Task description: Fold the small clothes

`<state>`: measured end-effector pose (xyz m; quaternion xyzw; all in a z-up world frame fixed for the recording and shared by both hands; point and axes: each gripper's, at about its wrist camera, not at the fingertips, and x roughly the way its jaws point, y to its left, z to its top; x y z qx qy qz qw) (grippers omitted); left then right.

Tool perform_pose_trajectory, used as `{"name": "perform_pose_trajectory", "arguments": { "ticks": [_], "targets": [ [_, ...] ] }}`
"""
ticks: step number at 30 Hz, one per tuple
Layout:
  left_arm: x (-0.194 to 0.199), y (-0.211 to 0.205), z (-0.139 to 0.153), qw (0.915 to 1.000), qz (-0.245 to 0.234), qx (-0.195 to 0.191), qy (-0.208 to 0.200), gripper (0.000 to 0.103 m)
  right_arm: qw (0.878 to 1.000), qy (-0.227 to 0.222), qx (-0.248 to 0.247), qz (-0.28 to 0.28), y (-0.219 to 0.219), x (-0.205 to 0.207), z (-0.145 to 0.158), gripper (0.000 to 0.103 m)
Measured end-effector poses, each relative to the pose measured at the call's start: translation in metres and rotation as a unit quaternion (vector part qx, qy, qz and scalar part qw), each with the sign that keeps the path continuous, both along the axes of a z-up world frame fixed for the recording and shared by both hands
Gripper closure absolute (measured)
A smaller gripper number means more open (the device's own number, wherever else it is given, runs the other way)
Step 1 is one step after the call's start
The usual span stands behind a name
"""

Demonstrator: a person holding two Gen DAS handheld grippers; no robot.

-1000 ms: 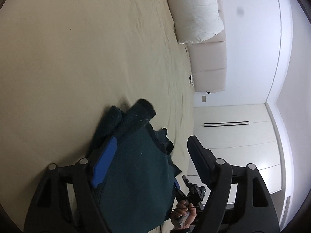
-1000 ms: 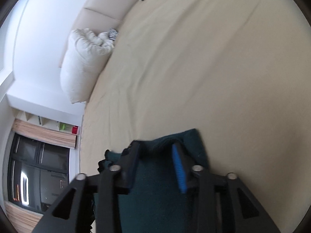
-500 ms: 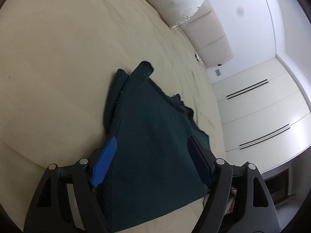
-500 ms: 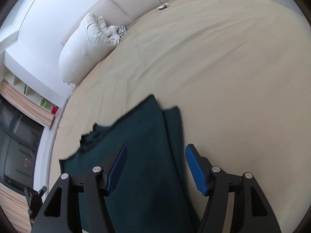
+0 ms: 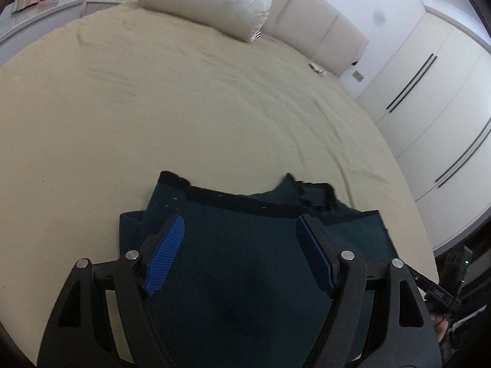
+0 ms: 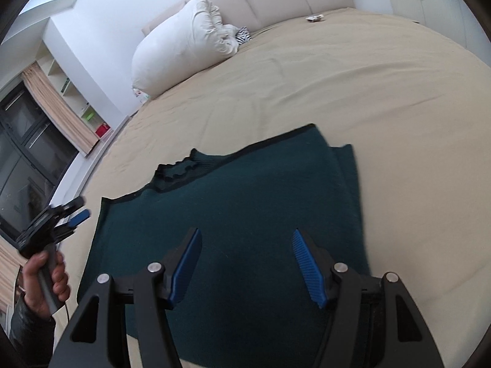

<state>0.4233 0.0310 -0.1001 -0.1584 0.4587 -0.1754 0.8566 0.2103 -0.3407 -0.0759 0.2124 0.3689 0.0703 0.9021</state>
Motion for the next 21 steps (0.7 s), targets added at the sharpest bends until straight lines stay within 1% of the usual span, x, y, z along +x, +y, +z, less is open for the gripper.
{"name": "perform_pose_trajectory", "arguments": {
  "ticks": [2,3,5,6,7,9,10,11,13,15,16,17,18,19,20,21],
  "targets": [
    [0.015,0.006,-0.033,0.9993,0.02,0.01,0.03,0.031,1.0,0.01,0.012,0.004,-0.003,0.017,-0.006,0.038],
    [0.013,0.015,-0.04,0.9994,0.024,-0.002,0.026,0.041,1.0,0.017,0.014,-0.006,-0.009,0.023,-0.009,0.038],
    [0.002,0.032,-0.046,0.9989,0.029,-0.038,0.004,0.044,0.999,0.021,0.02,-0.034,-0.022,0.031,-0.013,0.038],
    [-0.002,0.038,-0.046,0.9986,0.03,-0.044,0.003,0.048,0.998,0.017,0.038,-0.045,-0.033,0.034,-0.015,0.038],
    [-0.005,0.043,-0.047,0.9982,0.033,-0.05,0.002,0.051,0.996,0.017,0.059,-0.061,-0.045,0.037,-0.019,0.04],
    [-0.005,0.042,-0.05,0.9976,0.039,-0.057,0.001,0.052,0.991,0.021,0.085,-0.104,-0.065,0.037,-0.022,0.045],
    [-0.006,0.042,-0.051,0.9976,0.041,-0.055,0.0,0.054,0.987,0.017,0.105,-0.118,-0.073,0.034,-0.022,0.052],
    [-0.008,0.041,-0.052,0.9977,0.046,-0.05,-0.003,0.055,0.984,0.014,0.112,-0.138,-0.08,0.029,-0.021,0.051],
    [-0.014,0.04,-0.053,0.9976,0.051,-0.047,-0.008,0.055,0.975,0.013,0.088,-0.203,-0.093,0.013,-0.018,0.046],
    [-0.02,0.039,-0.052,0.9966,0.068,-0.045,-0.013,0.055,0.967,0.005,0.103,-0.232,-0.105,-0.001,-0.017,0.045],
    [-0.024,0.043,-0.049,0.9957,0.083,-0.038,-0.016,0.056,0.965,0.002,0.11,-0.239,-0.109,-0.007,-0.016,0.045],
    [-0.029,0.045,-0.045,0.9942,0.104,-0.021,-0.017,0.055,0.965,-0.006,0.113,-0.237,-0.11,-0.01,-0.013,0.045],
    [-0.033,0.048,-0.042,0.991,0.133,0.0,-0.013,0.055,0.968,-0.016,0.113,-0.225,-0.107,-0.011,-0.008,0.045],
    [-0.037,0.053,-0.039,0.9891,0.146,-0.002,-0.016,0.055,0.97,-0.023,0.112,-0.214,-0.103,-0.009,-0.005,0.045],
    [-0.041,0.056,-0.034,0.9887,0.147,-0.009,-0.025,0.055,0.974,-0.033,0.113,-0.196,-0.096,-0.006,-0.001,0.045],
    [-0.042,0.052,-0.028,0.9894,0.14,-0.003,-0.036,0.055,0.978,-0.041,0.112,-0.172,-0.088,0.0,0.004,0.045]
  ]
}}
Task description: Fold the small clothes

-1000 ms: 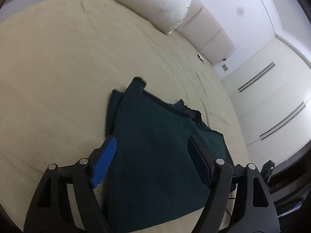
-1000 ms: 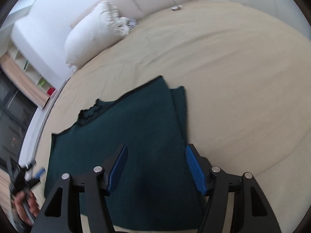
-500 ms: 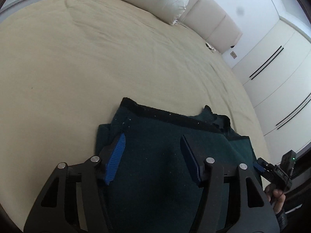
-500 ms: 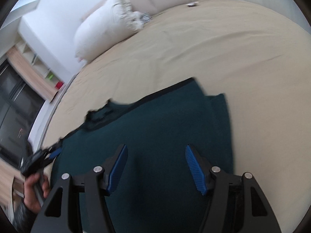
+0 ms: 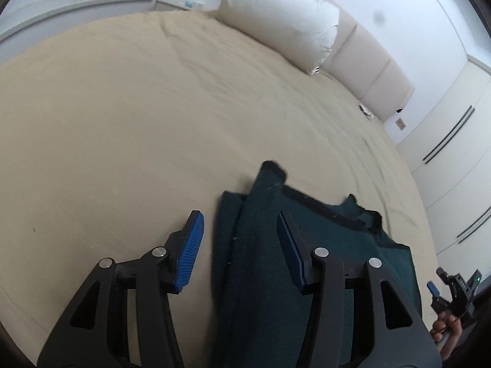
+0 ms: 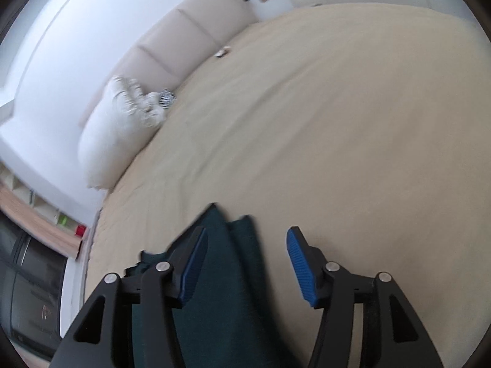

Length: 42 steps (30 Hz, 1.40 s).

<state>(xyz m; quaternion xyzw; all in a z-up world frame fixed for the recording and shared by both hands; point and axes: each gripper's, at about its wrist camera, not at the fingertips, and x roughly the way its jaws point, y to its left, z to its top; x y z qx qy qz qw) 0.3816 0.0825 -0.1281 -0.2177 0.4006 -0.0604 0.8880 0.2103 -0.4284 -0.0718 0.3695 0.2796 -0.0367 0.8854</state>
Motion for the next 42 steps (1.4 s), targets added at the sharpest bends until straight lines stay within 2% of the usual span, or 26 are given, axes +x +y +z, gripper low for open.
{"name": "perform_pose_trajectory", "arguments": {
  "ticks": [3,6,8,10,11,12,13,14,15,17,18,19,21,27,29,32,34,36,37,41,42],
  "targets": [
    [-0.002,-0.023,0.024,0.998,-0.031,0.037,-0.04,0.055,0.997,-0.013,-0.009,0.071,0.033,0.026,0.009,0.045],
    [0.006,-0.055,0.04,0.9926,-0.064,0.072,-0.074,0.043,0.992,-0.009,-0.011,0.128,0.067,0.05,0.005,0.043],
    [0.022,-0.071,0.035,0.9913,-0.081,0.082,-0.063,0.043,0.99,0.011,-0.011,0.141,0.077,0.065,-0.006,0.04],
    [0.04,-0.075,0.021,0.9914,-0.082,0.094,-0.039,0.043,0.99,0.041,-0.008,0.133,0.076,0.078,-0.022,0.04],
    [0.054,-0.073,0.001,0.9914,-0.081,0.103,-0.005,0.043,0.991,0.046,0.002,0.126,0.07,0.08,-0.03,0.042],
    [0.065,-0.071,-0.018,0.9923,-0.079,0.091,0.028,0.043,0.992,0.038,0.028,0.12,0.058,0.078,-0.037,0.045],
    [0.068,-0.056,-0.032,0.9957,-0.071,0.046,0.037,0.044,0.992,0.031,0.052,0.115,0.049,0.074,-0.04,0.053],
    [0.065,-0.044,-0.033,0.9979,-0.056,0.018,0.026,0.044,0.992,0.03,0.06,0.107,0.04,0.068,-0.04,0.058],
    [0.063,-0.037,-0.032,0.9983,-0.052,-0.002,0.027,0.044,0.994,0.034,0.047,0.09,0.033,0.06,-0.037,0.058],
    [0.056,-0.033,-0.026,0.9982,-0.054,0.005,0.026,0.044,0.998,0.039,0.007,0.057,0.023,0.041,-0.028,0.049],
    [0.048,-0.033,-0.022,0.9983,-0.048,0.023,0.024,0.043,0.998,0.038,0.003,0.055,0.02,0.033,-0.026,0.049],
    [0.039,-0.032,-0.019,0.9981,-0.038,0.039,0.03,0.042,0.998,0.045,-0.008,0.044,0.017,0.021,-0.023,0.044],
    [0.016,-0.027,-0.015,0.9988,-0.042,0.013,0.019,0.042,0.998,0.041,-0.032,0.04,0.016,0.0,-0.018,0.039],
    [-0.074,-0.01,-0.002,0.9952,-0.08,-0.056,0.004,0.039,0.992,0.053,-0.079,0.076,0.037,-0.042,-0.021,0.039],
    [-0.093,-0.015,-0.007,0.9936,-0.097,-0.055,0.014,0.039,0.991,0.057,-0.08,0.089,0.043,-0.048,-0.025,0.039],
    [-0.109,-0.025,-0.013,0.993,-0.111,-0.033,0.024,0.04,0.987,0.08,-0.094,0.102,0.054,-0.052,-0.035,0.039],
    [-0.114,-0.02,-0.013,0.9931,-0.11,-0.032,0.027,0.05,0.985,0.085,-0.112,0.105,0.059,-0.057,-0.037,0.039],
    [-0.118,-0.014,-0.016,0.9941,-0.097,-0.033,0.036,0.06,0.982,0.087,-0.123,0.112,0.064,-0.062,-0.038,0.039],
    [-0.119,-0.011,-0.017,0.9949,-0.086,-0.033,0.041,0.062,0.981,0.089,-0.131,0.114,0.065,-0.063,-0.037,0.039],
    [-0.125,0.014,-0.015,0.9975,-0.037,-0.038,0.046,0.062,0.981,0.092,-0.134,0.102,0.061,-0.07,-0.035,0.039],
    [-0.126,0.016,-0.016,0.9977,-0.031,-0.034,0.05,0.059,0.982,0.095,-0.132,0.095,0.059,-0.071,-0.035,0.039]
  ]
}}
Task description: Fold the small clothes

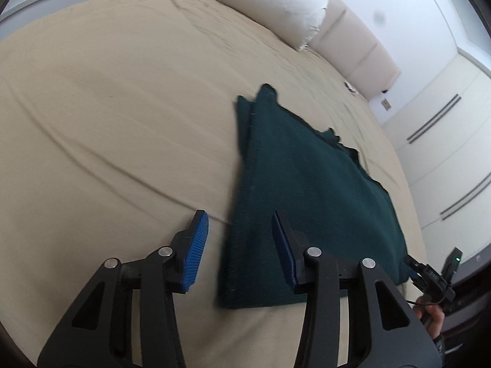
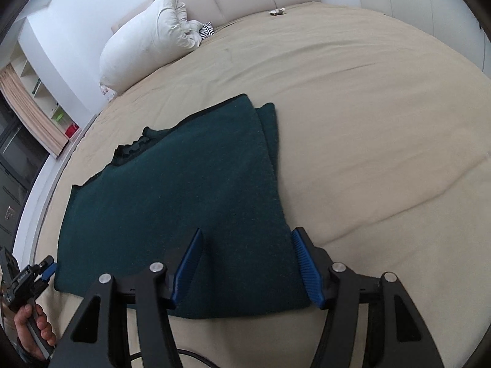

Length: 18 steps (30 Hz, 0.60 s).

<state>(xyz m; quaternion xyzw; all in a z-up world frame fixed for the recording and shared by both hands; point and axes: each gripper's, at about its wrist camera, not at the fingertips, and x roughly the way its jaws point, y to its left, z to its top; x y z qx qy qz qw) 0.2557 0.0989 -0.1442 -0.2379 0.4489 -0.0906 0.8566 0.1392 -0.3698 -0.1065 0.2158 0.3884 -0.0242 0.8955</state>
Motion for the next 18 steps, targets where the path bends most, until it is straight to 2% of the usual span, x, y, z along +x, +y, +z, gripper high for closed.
{"name": "perform_pose_trajectory", "arguments": {
  "ticks": [2,4,6,9,10,11,12,14,15,16,18],
  "targets": [
    [0.0,0.002,-0.005,0.9999,-0.001,-0.01,0.013,0.052,1.0,-0.002,0.001,-0.018,-0.005,-0.005,0.0,0.039],
    [-0.001,0.001,-0.006,0.9997,-0.006,-0.02,0.011,0.043,0.999,-0.002,0.011,-0.032,-0.01,-0.008,-0.002,0.039],
    [0.0,-0.004,-0.006,0.9993,-0.025,-0.028,0.007,0.038,0.999,0.002,0.017,-0.033,-0.012,-0.01,-0.005,0.039],
    [0.004,-0.016,-0.008,0.9983,-0.056,-0.014,0.014,0.038,1.0,0.007,0.006,-0.011,-0.005,-0.007,-0.007,0.041],
    [0.005,-0.018,-0.009,0.9981,-0.06,-0.007,0.014,0.043,1.0,0.011,-0.006,-0.003,-0.002,-0.005,-0.008,0.047],
    [0.005,-0.019,-0.009,0.9979,-0.062,-0.006,0.015,0.053,1.0,0.017,-0.015,-0.001,0.0,-0.004,-0.009,0.054],
    [0.005,-0.02,-0.01,0.9976,-0.065,-0.007,0.023,0.07,1.0,0.019,-0.017,0.001,0.0,-0.003,-0.009,0.058],
    [0.004,-0.019,-0.011,0.9977,-0.062,0.002,0.026,0.076,1.0,0.016,-0.018,-0.001,-0.003,-0.005,-0.01,0.075],
    [0.004,-0.018,-0.011,0.9977,-0.061,0.007,0.027,0.084,1.0,0.016,-0.017,-0.002,-0.004,-0.006,-0.01,0.079],
    [0.003,-0.017,-0.011,0.9978,-0.06,0.01,0.027,0.087,1.0,0.014,-0.015,-0.003,-0.006,-0.007,-0.01,0.084],
    [0.001,-0.015,-0.01,0.9979,-0.059,0.008,0.026,0.09,1.0,0.008,-0.011,-0.01,-0.009,-0.01,-0.009,0.088]
  ]
}}
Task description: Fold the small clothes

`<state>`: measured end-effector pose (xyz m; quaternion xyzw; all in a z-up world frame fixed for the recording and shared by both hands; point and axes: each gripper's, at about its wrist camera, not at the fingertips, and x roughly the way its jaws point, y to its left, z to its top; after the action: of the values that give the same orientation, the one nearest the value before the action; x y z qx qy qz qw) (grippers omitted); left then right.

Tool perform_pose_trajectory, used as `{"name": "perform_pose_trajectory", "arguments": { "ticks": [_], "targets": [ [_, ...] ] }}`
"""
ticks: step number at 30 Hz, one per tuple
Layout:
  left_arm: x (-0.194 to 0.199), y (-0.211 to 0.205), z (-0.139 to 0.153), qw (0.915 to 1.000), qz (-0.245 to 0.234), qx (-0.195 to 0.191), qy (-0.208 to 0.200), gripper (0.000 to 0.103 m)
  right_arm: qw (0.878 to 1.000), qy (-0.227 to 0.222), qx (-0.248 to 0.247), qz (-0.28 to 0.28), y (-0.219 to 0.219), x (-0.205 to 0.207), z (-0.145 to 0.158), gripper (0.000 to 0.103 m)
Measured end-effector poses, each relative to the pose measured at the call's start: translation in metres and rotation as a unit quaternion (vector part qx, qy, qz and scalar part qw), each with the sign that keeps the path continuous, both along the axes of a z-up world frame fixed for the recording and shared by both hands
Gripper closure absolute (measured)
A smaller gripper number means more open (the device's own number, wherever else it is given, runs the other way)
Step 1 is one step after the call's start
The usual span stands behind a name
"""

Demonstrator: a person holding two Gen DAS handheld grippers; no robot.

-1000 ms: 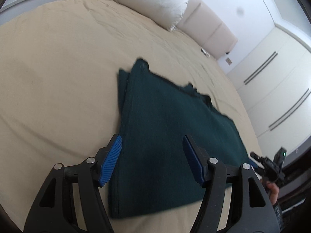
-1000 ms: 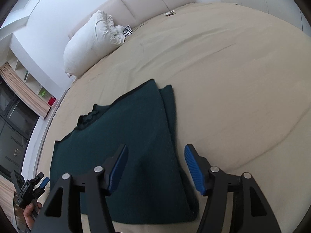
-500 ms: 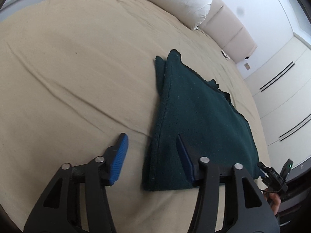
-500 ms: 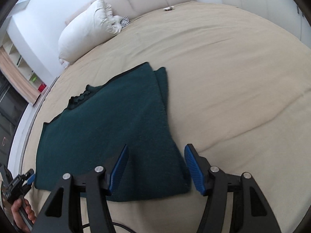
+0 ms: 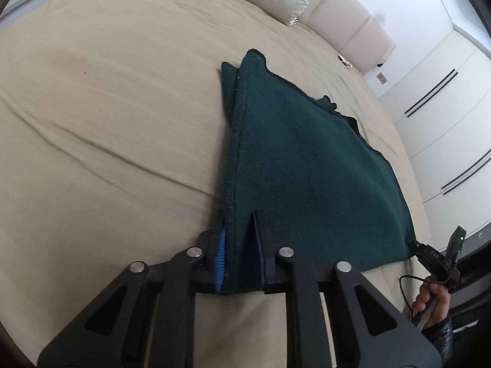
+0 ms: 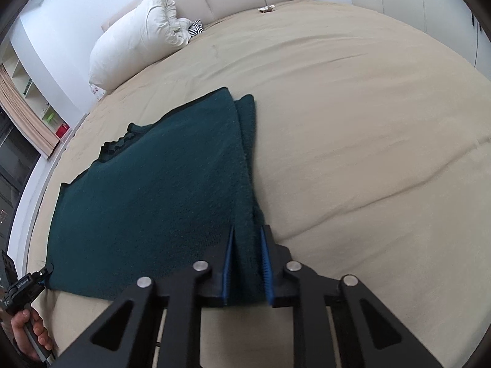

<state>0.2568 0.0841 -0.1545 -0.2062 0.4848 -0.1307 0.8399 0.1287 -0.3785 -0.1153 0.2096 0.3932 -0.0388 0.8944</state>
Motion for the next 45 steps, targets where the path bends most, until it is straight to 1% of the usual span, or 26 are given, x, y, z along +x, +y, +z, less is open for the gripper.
{"name": "perform_pose_trajectory", "arguments": {
  "ticks": [2,8,13,15,17,19,20,22,24,26,27,28,30,31,32,33,34,35,36,37,38,39,41,42,43,45],
  "targets": [
    [-0.003,-0.001,0.003,1.0,0.0,0.006,-0.007,0.092,1.0,-0.005,0.002,-0.005,0.0,-0.002,0.001,0.089],
    [-0.009,-0.004,0.011,0.9992,-0.006,0.028,-0.028,0.094,1.0,-0.023,-0.017,-0.008,0.007,-0.009,0.013,0.091],
    [-0.014,-0.002,0.016,0.999,-0.007,0.025,-0.038,0.095,0.999,-0.031,-0.022,-0.006,0.009,-0.014,0.019,0.091],
    [-0.016,-0.002,0.019,0.9989,-0.009,0.024,-0.041,0.095,0.999,-0.029,-0.02,-0.006,0.009,-0.015,0.016,0.092],
    [-0.014,0.0,0.014,0.9991,-0.01,0.023,-0.033,0.095,1.0,-0.014,-0.012,-0.009,0.006,-0.013,0.005,0.092],
    [-0.011,0.003,0.002,0.9997,-0.009,0.015,-0.016,0.095,1.0,-0.002,0.018,-0.016,-0.004,-0.012,-0.012,0.092],
    [-0.011,0.008,-0.003,0.9999,-0.005,0.003,-0.011,0.095,0.999,-0.007,0.03,-0.02,-0.007,-0.015,-0.013,0.092],
    [-0.011,0.011,-0.005,0.9999,-0.001,-0.009,-0.01,0.095,0.999,-0.012,0.027,-0.019,-0.006,-0.017,-0.011,0.092],
    [-0.01,0.011,-0.005,0.9999,-0.002,-0.009,-0.013,0.095,1.0,-0.013,0.021,-0.017,-0.004,-0.018,-0.009,0.093],
    [-0.011,0.013,-0.006,0.9998,-0.003,-0.008,-0.016,0.095,0.999,-0.015,0.028,-0.021,-0.007,-0.019,-0.011,0.093],
    [-0.01,0.015,-0.006,0.9999,-0.002,-0.007,-0.016,0.094,0.999,-0.014,0.035,-0.022,-0.008,-0.019,-0.013,0.093],
    [-0.01,0.015,-0.006,0.9999,-0.001,-0.004,-0.013,0.091,0.999,-0.01,0.037,-0.02,-0.009,-0.017,-0.016,0.093],
    [-0.01,0.016,-0.006,1.0,-0.003,0.001,-0.007,0.091,0.999,0.003,0.039,-0.022,-0.012,-0.014,-0.017,0.087],
    [-0.011,0.016,-0.002,0.9999,-0.001,0.009,-0.004,0.09,0.998,0.004,0.047,-0.029,-0.015,-0.015,-0.015,0.083],
    [-0.014,0.014,0.004,0.9997,0.003,0.023,-0.005,0.089,0.998,0.007,0.048,-0.039,-0.017,-0.017,-0.012,0.075],
    [-0.018,0.014,0.011,0.9991,0.01,0.04,-0.012,0.089,0.998,0.005,0.036,-0.058,-0.019,-0.021,-0.006,0.07],
    [-0.022,0.014,0.019,0.9979,0.018,0.059,-0.021,0.089,0.997,0.001,0.02,-0.075,-0.02,-0.025,0.0,0.061],
    [-0.026,0.015,0.028,0.9957,0.029,0.081,-0.034,0.089,0.995,-0.008,0.002,-0.095,-0.02,-0.03,0.008,0.056],
    [-0.03,0.016,0.038,0.9926,0.044,0.104,-0.045,0.089,0.994,-0.015,-0.005,-0.105,-0.019,-0.032,0.013,0.056],
    [-0.032,0.014,0.047,0.9902,0.049,0.118,-0.056,0.089,0.994,-0.029,0.002,-0.104,-0.018,-0.034,0.02,0.056],
    [-0.033,0.009,0.054,0.9879,0.043,0.133,-0.067,0.089,0.995,-0.04,0.014,-0.093,-0.013,-0.033,0.026,0.056],
    [-0.032,-0.003,0.063,0.9834,0.03,0.16,-0.081,0.089,0.996,-0.054,0.021,-0.07,-0.002,-0.03,0.035,0.056],
    [-0.03,-0.03,0.069,0.9731,-0.002,0.208,-0.1,0.089,0.996,-0.077,0.031,-0.019,0.022,-0.02,0.047,0.056],
    [-0.026,-0.046,0.066,0.9679,-0.017,0.231,-0.097,0.089,0.995,-0.082,0.055,0.025,0.04,-0.01,0.051,0.056],
    [-0.021,-0.058,0.061,0.9658,-0.029,0.242,-0.089,0.089,0.992,-0.08,0.078,0.057,0.053,0.0,0.05,0.056],
    [-0.007,-0.079,0.04,0.9628,-0.057,0.256,-0.063,0.089,0.984,-0.071,0.117,0.115,0.084,0.019,0.045,0.057]
  ]
}}
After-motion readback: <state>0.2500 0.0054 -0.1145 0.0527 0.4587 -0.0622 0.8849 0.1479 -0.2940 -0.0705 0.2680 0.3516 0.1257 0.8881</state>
